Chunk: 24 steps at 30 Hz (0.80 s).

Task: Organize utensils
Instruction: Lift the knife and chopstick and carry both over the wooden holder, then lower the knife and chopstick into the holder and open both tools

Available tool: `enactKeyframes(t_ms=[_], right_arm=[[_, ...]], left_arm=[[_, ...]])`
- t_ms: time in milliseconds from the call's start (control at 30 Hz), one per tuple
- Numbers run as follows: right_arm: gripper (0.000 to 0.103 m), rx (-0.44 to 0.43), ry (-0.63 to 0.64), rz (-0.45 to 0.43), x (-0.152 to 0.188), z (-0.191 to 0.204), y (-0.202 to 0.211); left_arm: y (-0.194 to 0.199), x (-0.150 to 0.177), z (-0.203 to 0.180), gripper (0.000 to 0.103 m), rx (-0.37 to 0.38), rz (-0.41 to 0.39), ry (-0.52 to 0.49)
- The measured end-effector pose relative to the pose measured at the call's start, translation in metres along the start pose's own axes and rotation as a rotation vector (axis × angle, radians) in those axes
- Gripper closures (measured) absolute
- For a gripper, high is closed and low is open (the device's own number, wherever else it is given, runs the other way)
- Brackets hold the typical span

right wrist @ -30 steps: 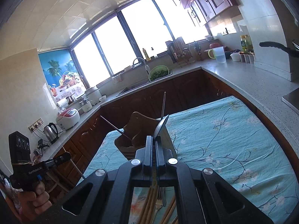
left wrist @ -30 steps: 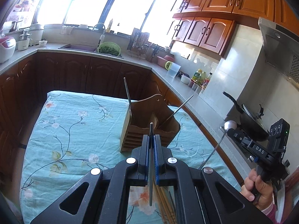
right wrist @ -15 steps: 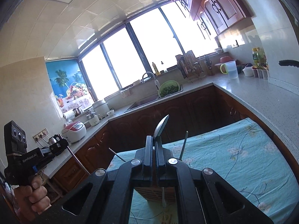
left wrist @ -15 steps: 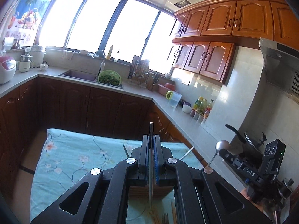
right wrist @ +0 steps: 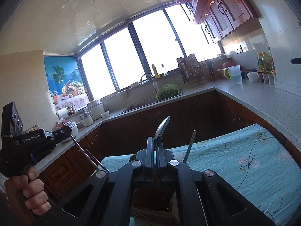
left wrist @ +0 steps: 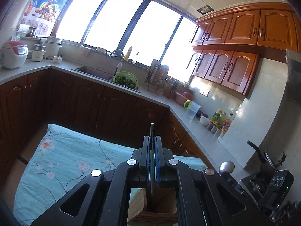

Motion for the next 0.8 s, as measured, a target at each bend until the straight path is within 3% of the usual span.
enactKeyframes(t_ms=[300,700,800], right_arm=[[0.101,0.004,-0.005,0.088,0.037,-0.002,-0.013],[0.101,-0.010,-0.047,0.112,0.034,-0.014,-0.016],[0.095,-0.013,-0.074,0.125,0.032,-0.018,-0.017]], left_arm=[[-0.040,0.034,0.002,0.100,-0.036,0.073,-0.028],[-0.043,0.010,0.002,0.098,-0.046,0.088,-0.057],[-0.040,0.009,0.006,0.096,-0.052,0.097,-0.044]])
Point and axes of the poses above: each gripper's, at about its wrist camera, not at the fingertips, and y roughly against the way its jaws point, z to its left, x to its underside, the point moved 1 cm from there along -y, roughly the way its jaws point, and after that the axes turned 14 degrees about y, right-handed, at the moved point
